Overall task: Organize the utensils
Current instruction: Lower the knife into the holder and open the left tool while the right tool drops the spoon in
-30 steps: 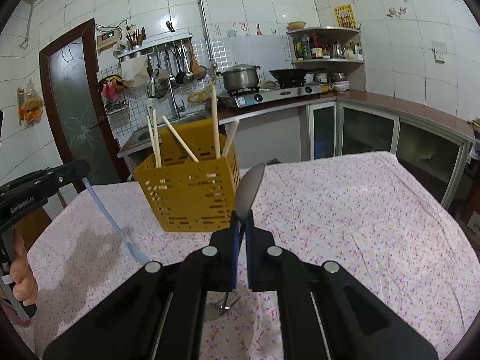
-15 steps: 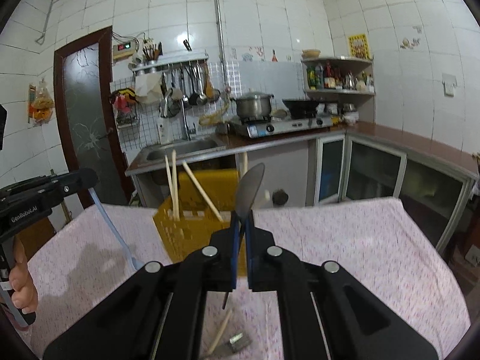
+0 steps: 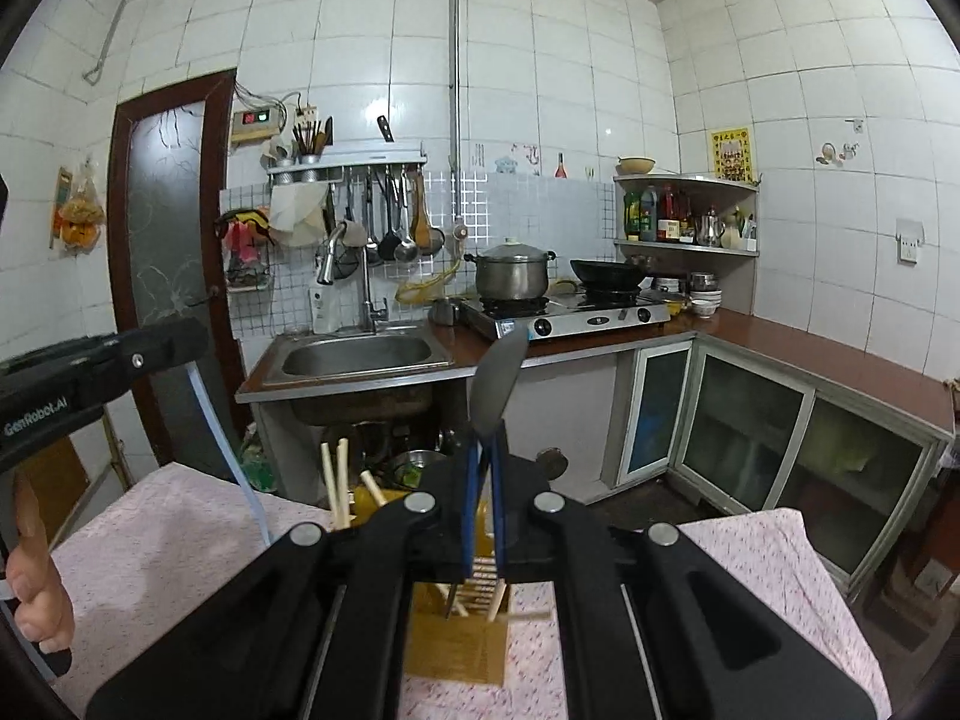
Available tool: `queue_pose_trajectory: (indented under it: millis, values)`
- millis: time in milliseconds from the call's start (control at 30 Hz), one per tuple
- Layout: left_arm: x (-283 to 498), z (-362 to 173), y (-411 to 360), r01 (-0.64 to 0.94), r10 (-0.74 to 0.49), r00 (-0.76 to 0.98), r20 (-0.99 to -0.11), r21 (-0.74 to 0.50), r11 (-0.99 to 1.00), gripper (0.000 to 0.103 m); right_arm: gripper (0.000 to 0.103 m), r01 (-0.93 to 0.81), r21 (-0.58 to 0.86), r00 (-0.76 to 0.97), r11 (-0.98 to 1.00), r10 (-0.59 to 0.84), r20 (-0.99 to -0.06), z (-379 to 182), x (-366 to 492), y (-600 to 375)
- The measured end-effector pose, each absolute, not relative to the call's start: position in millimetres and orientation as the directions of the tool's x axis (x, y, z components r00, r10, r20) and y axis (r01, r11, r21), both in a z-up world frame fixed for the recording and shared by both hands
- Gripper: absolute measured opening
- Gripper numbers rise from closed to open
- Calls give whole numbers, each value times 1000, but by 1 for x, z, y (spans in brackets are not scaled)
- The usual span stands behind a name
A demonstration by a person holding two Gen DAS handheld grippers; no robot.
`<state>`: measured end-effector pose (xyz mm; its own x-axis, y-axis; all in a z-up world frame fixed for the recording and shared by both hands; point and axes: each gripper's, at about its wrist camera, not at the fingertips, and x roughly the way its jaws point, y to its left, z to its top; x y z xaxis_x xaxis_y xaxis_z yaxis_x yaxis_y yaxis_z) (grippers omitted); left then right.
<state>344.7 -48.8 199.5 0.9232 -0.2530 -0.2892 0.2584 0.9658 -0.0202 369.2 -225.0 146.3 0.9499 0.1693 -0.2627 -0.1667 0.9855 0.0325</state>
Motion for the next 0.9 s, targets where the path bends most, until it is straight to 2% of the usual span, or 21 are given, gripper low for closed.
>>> queue_pose_trajectory:
  millis: [133,400,533,733,900]
  values:
    - [367,185,-53,261,-256,923,-287,-21,965,6,4,-142,-15,952,990,132,-277,133,387,-219]
    - [394,137,-56,265,-258,899,-354,-30,964,6,4,-125,-65,945,990,99,-312,101,405,-211]
    - [402,114,-52,271,-269,884,-383,-48,961,6,4,-95,-139,958,986,53,-281,94,400,-202]
    - [410,93,-47,250,-252,875,-413,-61,966,7,4,-119,-128,952,985,77,-295,95,402,-203]
    - [411,83,-42,244,-247,869,-428,-64,968,7,4,-108,-185,957,977,52,-284,89,399,-198]
